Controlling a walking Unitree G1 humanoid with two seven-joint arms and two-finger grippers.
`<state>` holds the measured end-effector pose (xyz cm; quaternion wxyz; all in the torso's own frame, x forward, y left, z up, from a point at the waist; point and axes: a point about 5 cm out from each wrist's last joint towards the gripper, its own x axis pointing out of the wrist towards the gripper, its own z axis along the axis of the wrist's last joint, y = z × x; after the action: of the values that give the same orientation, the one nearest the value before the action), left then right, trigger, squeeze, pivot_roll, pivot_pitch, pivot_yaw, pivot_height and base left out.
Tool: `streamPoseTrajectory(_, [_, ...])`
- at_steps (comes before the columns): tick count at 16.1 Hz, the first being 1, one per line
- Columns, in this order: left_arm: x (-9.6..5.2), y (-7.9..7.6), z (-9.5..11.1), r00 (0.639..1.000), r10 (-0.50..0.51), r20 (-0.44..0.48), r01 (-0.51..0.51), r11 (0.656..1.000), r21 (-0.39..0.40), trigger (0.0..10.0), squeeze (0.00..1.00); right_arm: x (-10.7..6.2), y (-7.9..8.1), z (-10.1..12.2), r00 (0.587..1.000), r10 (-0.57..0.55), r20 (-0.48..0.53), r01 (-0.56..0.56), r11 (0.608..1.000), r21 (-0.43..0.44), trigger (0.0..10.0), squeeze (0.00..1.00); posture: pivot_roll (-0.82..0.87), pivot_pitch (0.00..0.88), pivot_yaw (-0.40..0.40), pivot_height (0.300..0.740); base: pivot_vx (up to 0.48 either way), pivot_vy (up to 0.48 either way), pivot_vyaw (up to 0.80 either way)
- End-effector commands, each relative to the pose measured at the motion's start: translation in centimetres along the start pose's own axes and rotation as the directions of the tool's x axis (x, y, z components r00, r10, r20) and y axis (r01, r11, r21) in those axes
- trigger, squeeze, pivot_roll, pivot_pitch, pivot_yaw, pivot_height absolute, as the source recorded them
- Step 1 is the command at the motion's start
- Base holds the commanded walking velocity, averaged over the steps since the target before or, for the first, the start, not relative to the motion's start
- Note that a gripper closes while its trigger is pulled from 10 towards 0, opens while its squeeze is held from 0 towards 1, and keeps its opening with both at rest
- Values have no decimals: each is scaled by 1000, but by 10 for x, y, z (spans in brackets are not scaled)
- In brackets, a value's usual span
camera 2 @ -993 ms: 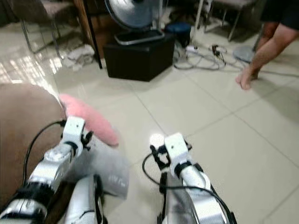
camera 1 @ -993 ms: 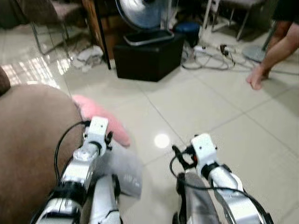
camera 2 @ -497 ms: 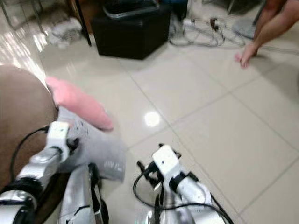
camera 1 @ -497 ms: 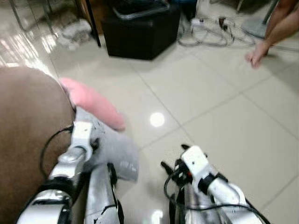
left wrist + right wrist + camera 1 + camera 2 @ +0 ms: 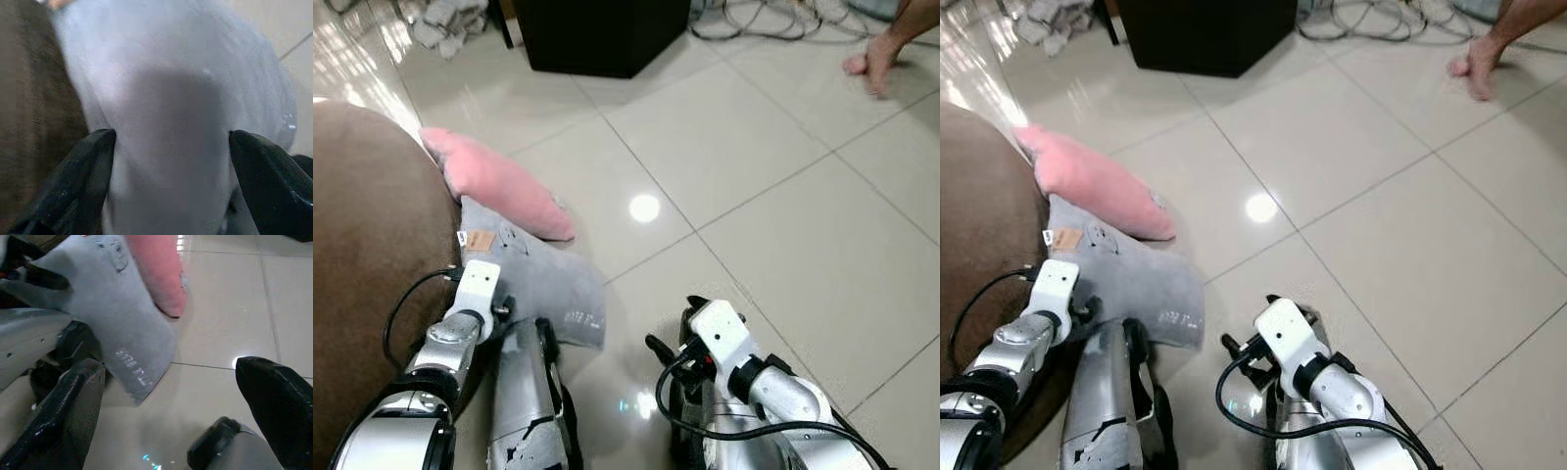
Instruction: Move the pillow to the sofa from floor
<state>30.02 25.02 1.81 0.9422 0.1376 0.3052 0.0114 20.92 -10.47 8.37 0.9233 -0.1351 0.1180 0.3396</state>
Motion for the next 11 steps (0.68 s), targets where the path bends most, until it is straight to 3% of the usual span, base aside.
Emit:
streamPoseTrajectory(1, [-1, -5, -9, 999, -23, -34, 23, 1000, -1, 10000, 0, -1, 6, 0, 999, 35, -4, -35, 999, 17, 10000, 0, -97, 327, 27, 525, 0, 0, 0])
streamPoseTrajectory(2, [0, -6, -8, 999, -24, -33, 24, 1000, -8, 8706, 0, 0, 7, 1, 999, 43, 0, -43, 999, 18, 10000, 0, -97, 327, 27, 525, 0, 0, 0])
streamPoseTrajectory(3, [0, -6, -7, 999, -30, -30, 30, 999, 10, 0, 0, -1, 9, 1, 998, 62, 3, -62, 998, 17, 10000, 0, -96, 324, 29, 525, 0, 0, 0])
streamPoseTrajectory(11, [2, -6, 0, 1000, -26, -5, 26, 1000, 15, 0, 0, -2, 16, 5, 994, 111, 25, -111, 994, 5, 10000, 0, -92, 325, 35, 525, 0, 0, 0])
